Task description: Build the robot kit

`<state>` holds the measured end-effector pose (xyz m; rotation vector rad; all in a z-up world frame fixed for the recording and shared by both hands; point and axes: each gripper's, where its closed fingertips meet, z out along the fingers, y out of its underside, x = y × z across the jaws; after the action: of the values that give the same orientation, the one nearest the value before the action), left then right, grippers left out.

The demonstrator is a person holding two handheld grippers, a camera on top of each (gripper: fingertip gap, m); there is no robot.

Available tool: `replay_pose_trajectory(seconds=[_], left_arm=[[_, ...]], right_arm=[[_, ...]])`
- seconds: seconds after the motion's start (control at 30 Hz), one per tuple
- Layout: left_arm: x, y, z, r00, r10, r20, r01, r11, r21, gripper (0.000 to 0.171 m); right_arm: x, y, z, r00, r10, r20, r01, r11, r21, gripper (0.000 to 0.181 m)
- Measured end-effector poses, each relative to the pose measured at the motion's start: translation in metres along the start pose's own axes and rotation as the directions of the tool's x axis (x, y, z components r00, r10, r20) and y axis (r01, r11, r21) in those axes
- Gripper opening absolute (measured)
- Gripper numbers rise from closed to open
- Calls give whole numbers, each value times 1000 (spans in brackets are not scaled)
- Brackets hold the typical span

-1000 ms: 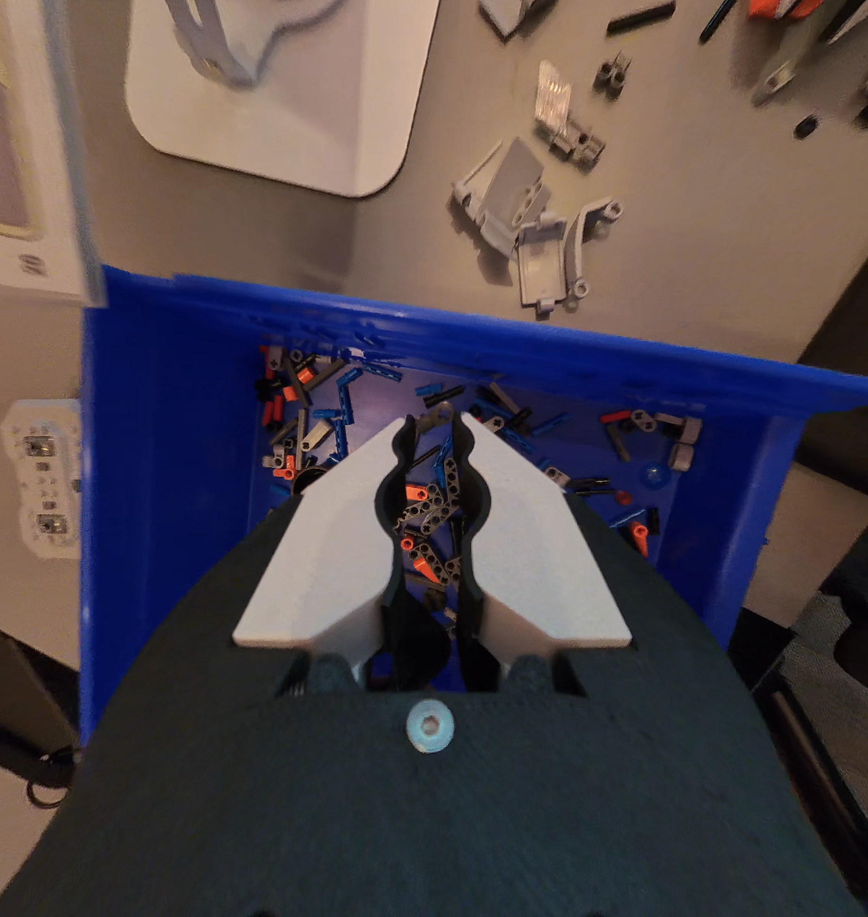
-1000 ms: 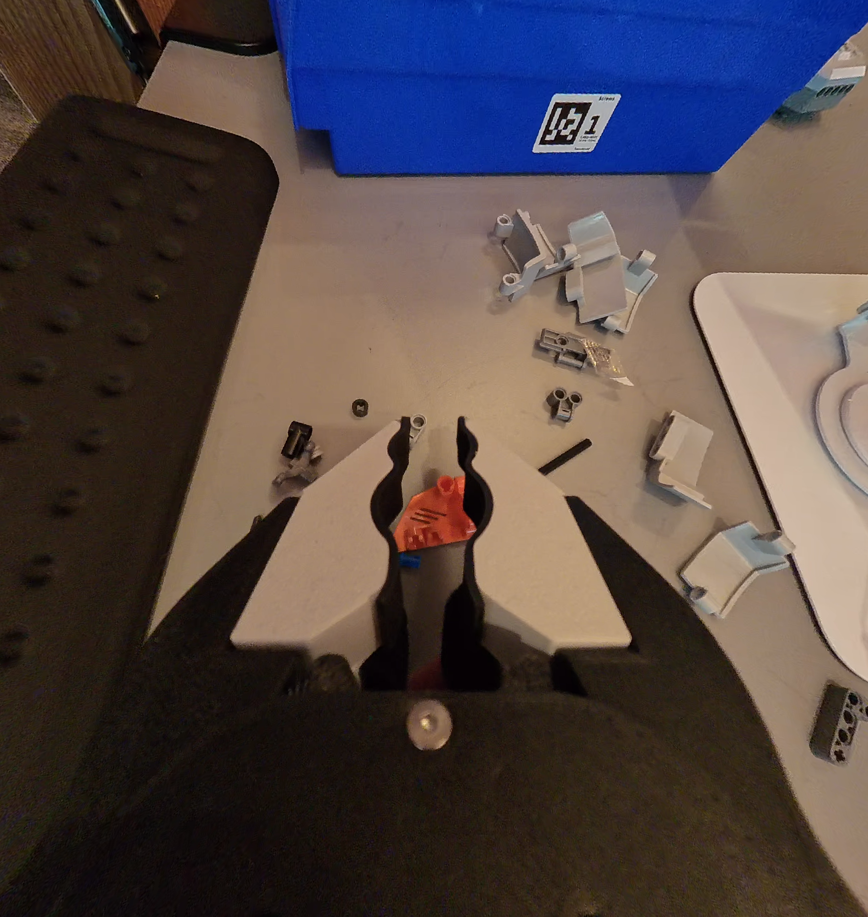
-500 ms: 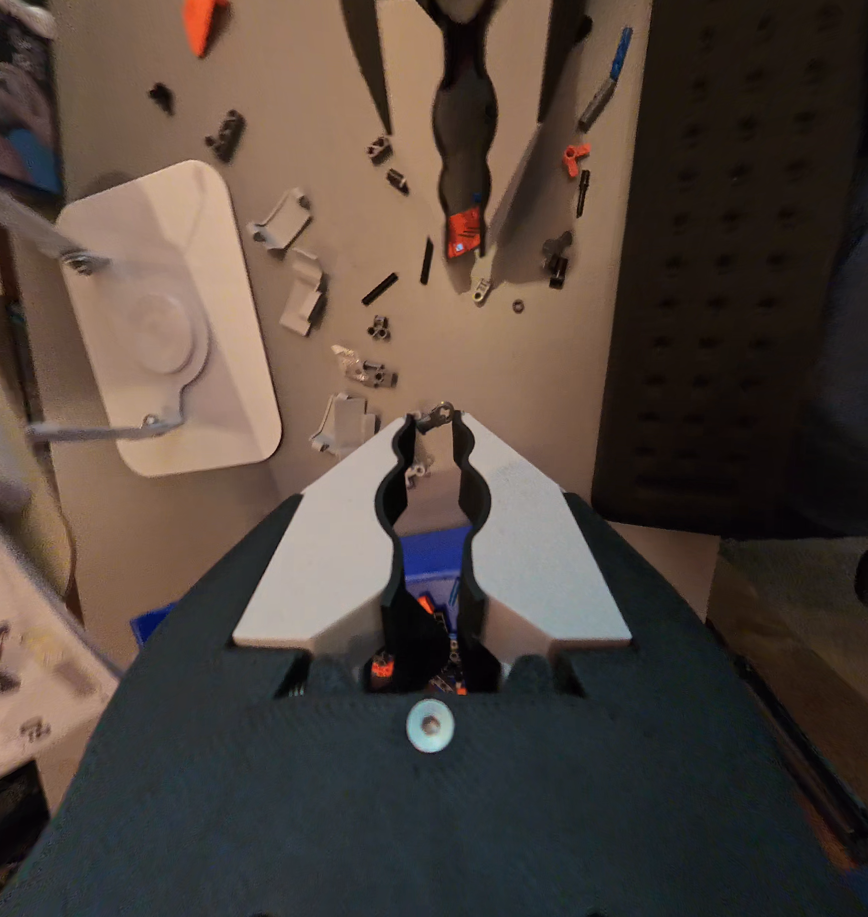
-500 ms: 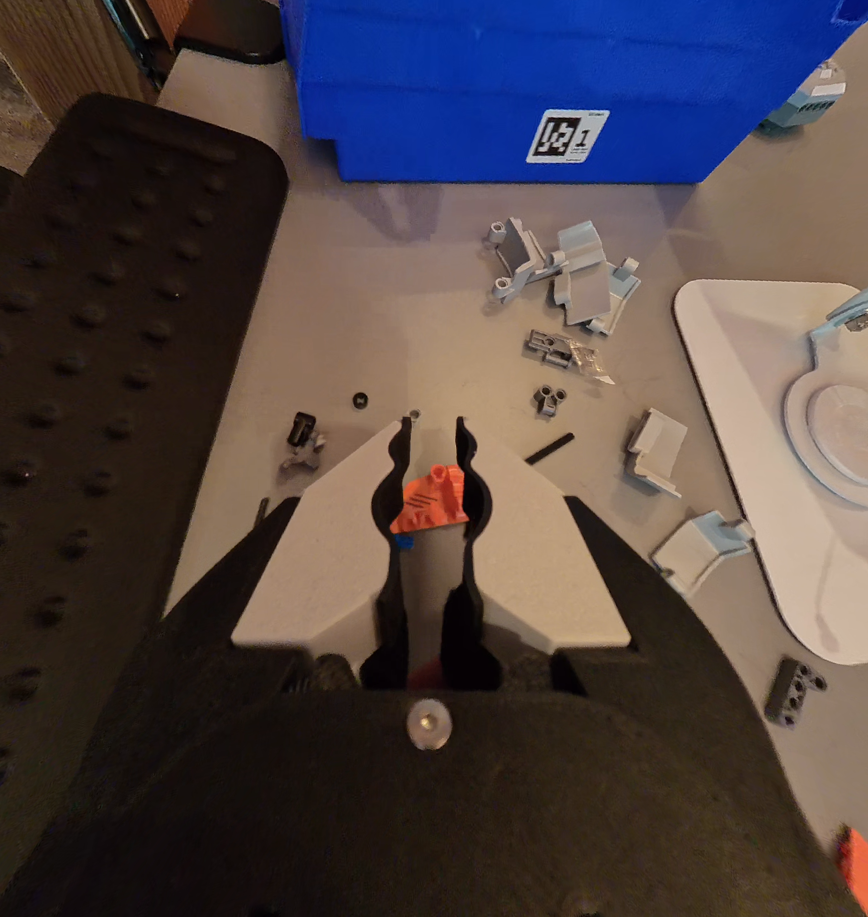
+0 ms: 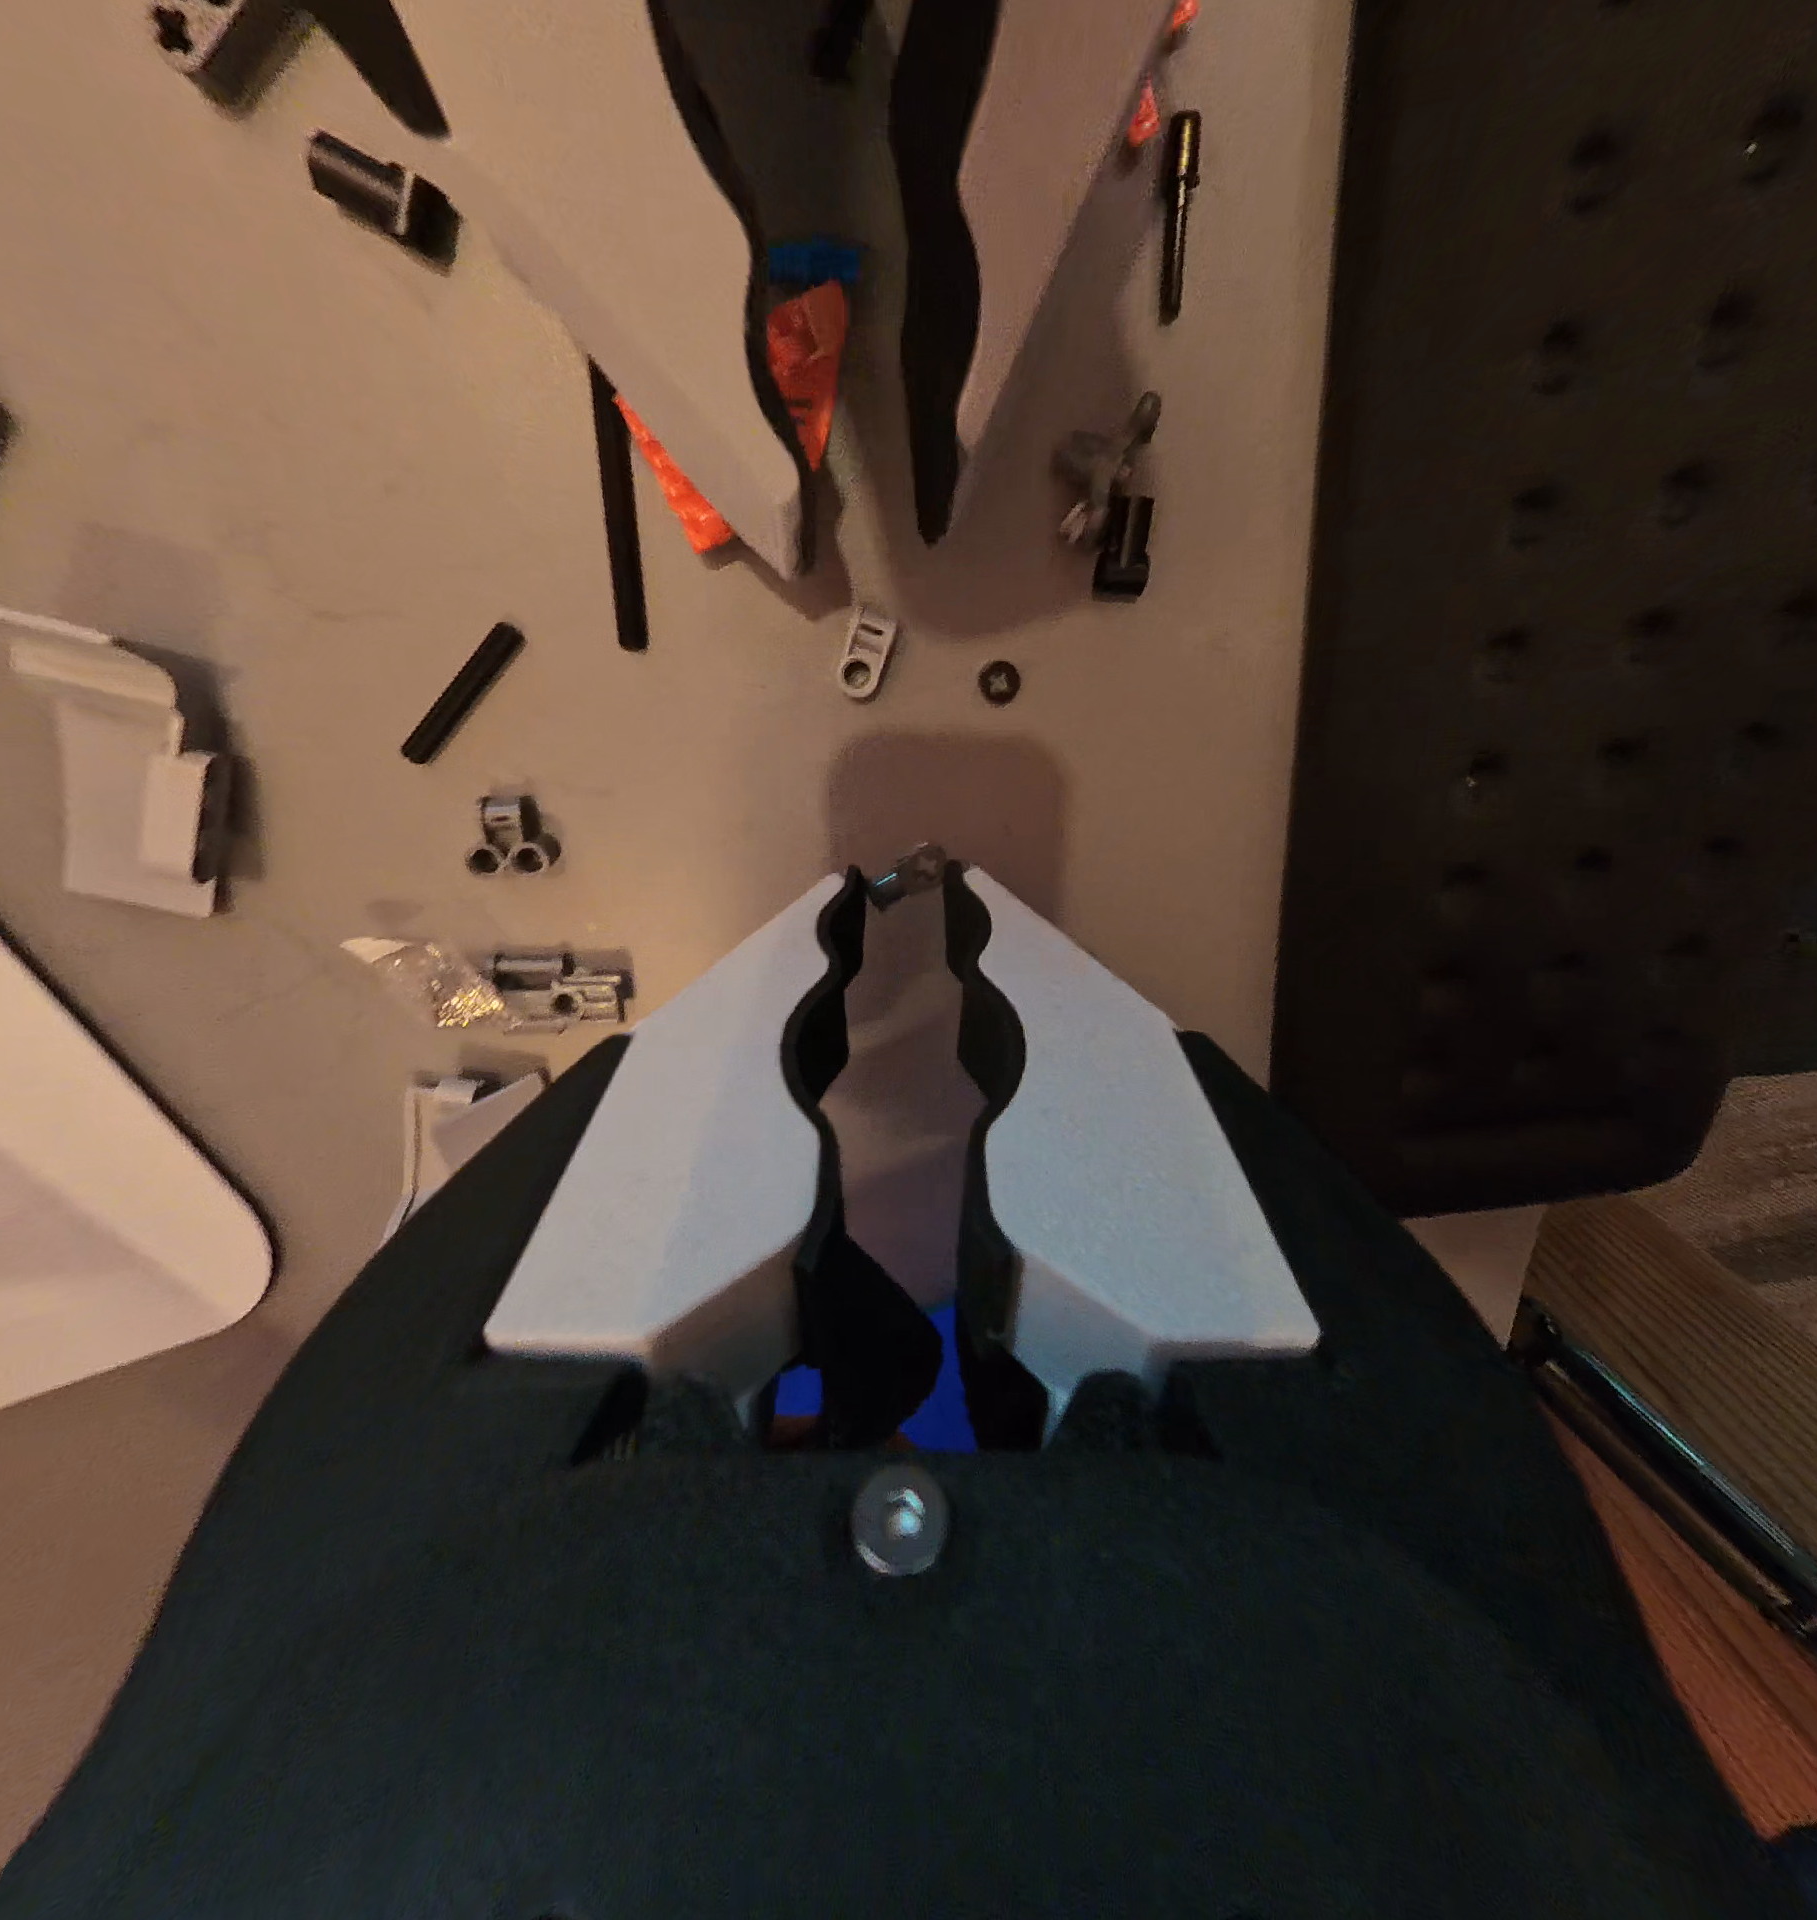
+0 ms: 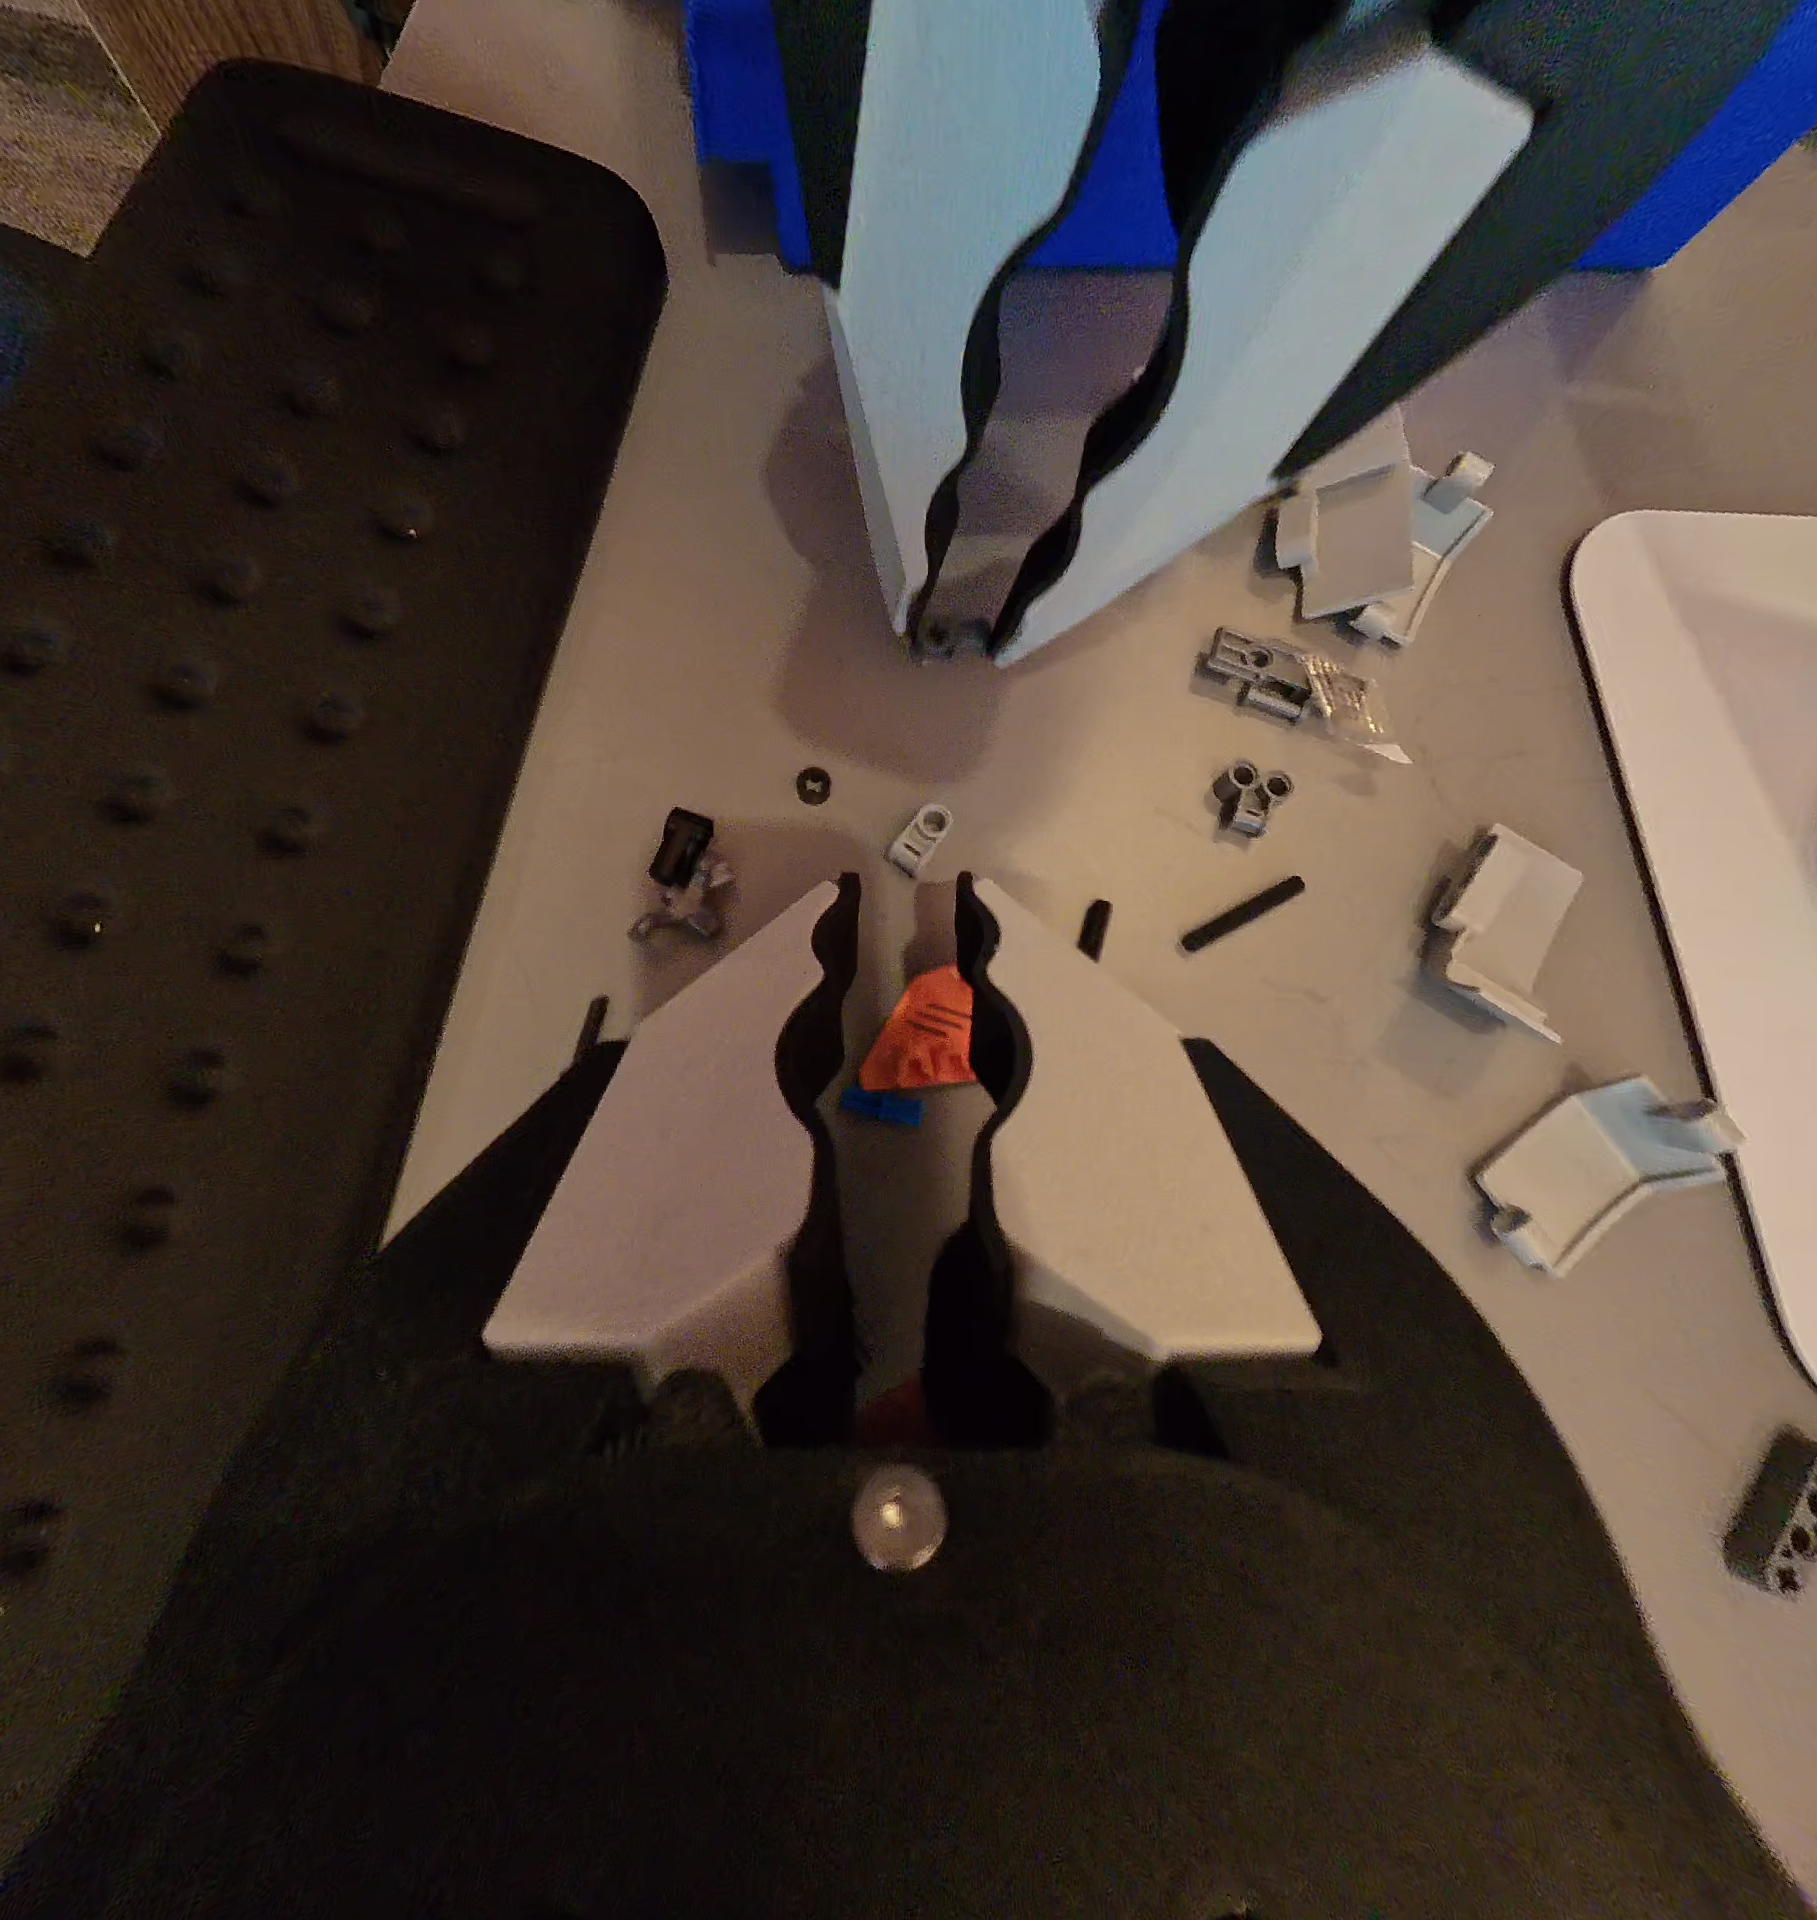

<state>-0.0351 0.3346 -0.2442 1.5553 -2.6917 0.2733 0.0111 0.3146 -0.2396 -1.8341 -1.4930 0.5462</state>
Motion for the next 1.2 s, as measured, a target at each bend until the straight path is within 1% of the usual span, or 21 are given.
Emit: replay_pose_trajectory(seconds=[0.07, 0.17, 0.27, 0.4, 0.47, 0.63, 0.8, 0.97, 1.2], left_arm=[[3, -2, 7, 1000, 0, -25, 0, 1000, 3, 14], [3, -2, 16, 1000, -1, -24, 1, 1000, -2, 15], [3, -5, 15, 1000, -9, -16, 10, 1000, 25, 16], [2, -4, 12, 1000, -28, 3, 27, 999, 34, 19], [1, -7, 6, 999, -46, 11, 45, 997, 66, 20], [-5, -5, -13, 994, -71, 88, 62, 993, 104, 21], [-3, -7, -33, 983, -89, 159, 66, 987, 147, 20], [2, -9, -44, 970, -107, 218, 67, 980, 185, 20], [4, -7, -63, 933, -183, 309, 100, 959, 265, 20]], right_arm=[[-2, -3, 4, 1000, 7, -6, -7, 1000, 9, 16], [-1, -6, 11, 999, 32, -22, -32, 999, 12, 17], [1, -4, 16, 998, 41, -45, -41, 999, -8, 16], [2, -5, 19, 996, 58, -66, -58, 998, -8, 5], [3, -4, 19, 996, 51, -73, -52, 999, -12, 4], [2, -4, 20, 996, 49, -74, -49, 999, -6, 3], [2, -2, 19, 997, 36, -73, -37, 999, -13, 0], [4, -4, 16, 996, 40, -75, -41, 999, -5, 9], [17, -3, 4, 992, 59, -108, -61, 998, -12, 19]])
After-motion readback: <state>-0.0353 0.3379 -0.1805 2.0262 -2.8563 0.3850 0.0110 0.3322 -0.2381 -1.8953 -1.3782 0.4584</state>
